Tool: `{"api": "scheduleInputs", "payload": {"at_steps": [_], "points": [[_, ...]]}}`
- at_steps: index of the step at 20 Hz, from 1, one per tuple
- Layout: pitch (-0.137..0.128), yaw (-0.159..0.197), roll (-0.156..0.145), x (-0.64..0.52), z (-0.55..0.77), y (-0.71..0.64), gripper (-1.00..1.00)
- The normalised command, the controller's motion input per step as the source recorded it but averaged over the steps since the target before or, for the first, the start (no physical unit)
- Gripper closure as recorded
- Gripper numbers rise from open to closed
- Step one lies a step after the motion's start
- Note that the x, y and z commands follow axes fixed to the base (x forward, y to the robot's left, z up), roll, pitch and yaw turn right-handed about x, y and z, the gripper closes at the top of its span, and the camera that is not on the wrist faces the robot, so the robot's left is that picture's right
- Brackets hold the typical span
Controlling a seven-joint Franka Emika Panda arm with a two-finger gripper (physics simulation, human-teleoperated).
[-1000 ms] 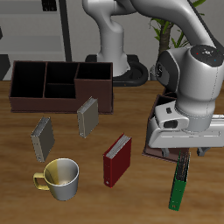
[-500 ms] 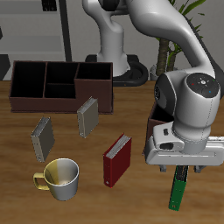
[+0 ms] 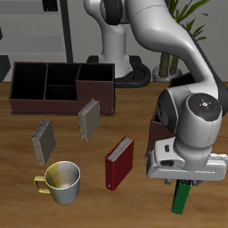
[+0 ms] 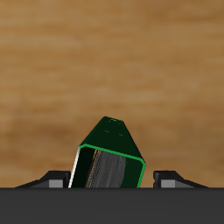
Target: Place the green book into the left desk caddy's left compartment
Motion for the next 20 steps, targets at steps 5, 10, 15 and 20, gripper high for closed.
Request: {"api": "scheduleInputs", "payload": {"at_steps": [5,10,15,20], "points": [[0.018,-0.017,0.004,0.01,-0.07,0.03,1.00],[-0.057,-0.007,-0.021,-0.14,0.53,-0.18,1.00],[-0.070,0.010,-0.047,-0.26,0.65,-0.27,1.00],[-0.068,0.002,-0.062,-0.40,0.65,-0.33,1.00]]}}
